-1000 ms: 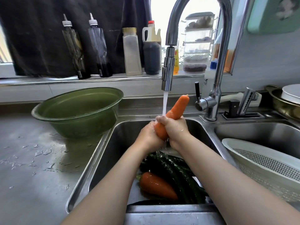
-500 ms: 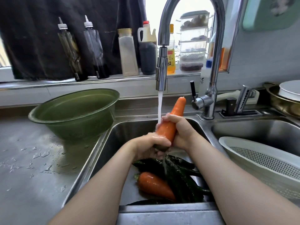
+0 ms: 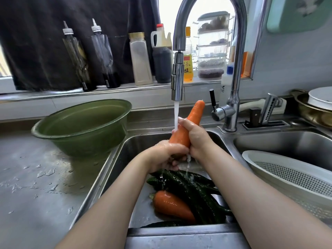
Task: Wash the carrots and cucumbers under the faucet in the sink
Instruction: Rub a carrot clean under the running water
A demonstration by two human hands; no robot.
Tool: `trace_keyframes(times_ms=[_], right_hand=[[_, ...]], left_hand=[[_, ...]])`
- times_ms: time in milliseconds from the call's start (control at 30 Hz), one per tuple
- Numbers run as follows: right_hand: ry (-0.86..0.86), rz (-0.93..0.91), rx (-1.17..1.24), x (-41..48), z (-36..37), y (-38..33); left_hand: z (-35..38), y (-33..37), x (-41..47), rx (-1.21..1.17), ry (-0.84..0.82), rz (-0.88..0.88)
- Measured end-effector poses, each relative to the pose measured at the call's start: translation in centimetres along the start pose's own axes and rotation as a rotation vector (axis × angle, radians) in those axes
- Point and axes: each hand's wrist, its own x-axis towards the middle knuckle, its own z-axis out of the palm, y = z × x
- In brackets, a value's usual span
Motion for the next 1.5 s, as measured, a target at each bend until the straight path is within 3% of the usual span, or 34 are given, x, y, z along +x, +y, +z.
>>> trace_keyframes(times_ms=[133,300,367,433,500,600,767,900,1033,1167,1267,1367,1500], right_hand=[[0.252,-0.081,-0.026,0.9,0.7,1.1],[0.287,-0.024,-0.044,1.1,0.5,1.0],[0.283,-0.040,-0.149,1.0,0.5,1.3],[0.248,-0.069,-0.223,0.9,0.9,1.5],[0.190,-0.089,-0.261,0.4,1.3,1.7],[0.098,-0.103,-0.424,-0.8,2.1,2.3],[0.121,-0.226,-0.610,-2.4,3.7,3.6],[0.236,-0.214,-0.725,-3.4,3.7,2.1],[0.295,-0.173,-0.824,-2.8,3.5,0.7],[0.218,-0.171,-0.422,-1.1,4.6,0.2],[0.272,-0.187,-0.433,0.1,5.8,-0.4],[0.282,-0.057,-0.126,0.3,6.5,-1.0],[0.320,0.120,0.020,0.3,7.0,-1.2]], left_hand=[[0.2,-0.5,0.7,0.284,0.314,0.187],[0.7,-1.2,1.3,0.412,0.501,0.353],[1.1,-1.0,1.7,0.400,0.551,0.364],[1.2,-0.4,1.4,0.344,0.617,0.228],[0.5,-0.6,1.5,0.122,0.566,0.173],[0.1,-0.9,1.4,0.044,0.517,0.169],[1.2,-0.5,0.6,-0.274,0.625,0.147],[0.3,-0.8,0.6,-0.040,0.672,0.077],[-1.0,-1.5,0.4,0.122,0.590,0.026],[-1.7,-1.4,0.0,0.153,0.524,0.039],[-2.1,-1.0,-0.6,0.285,0.588,0.071],[-2.6,-1.3,-1.5,0.374,0.534,0.134],[-3.7,-1.5,-1.0,0.480,0.496,0.087]])
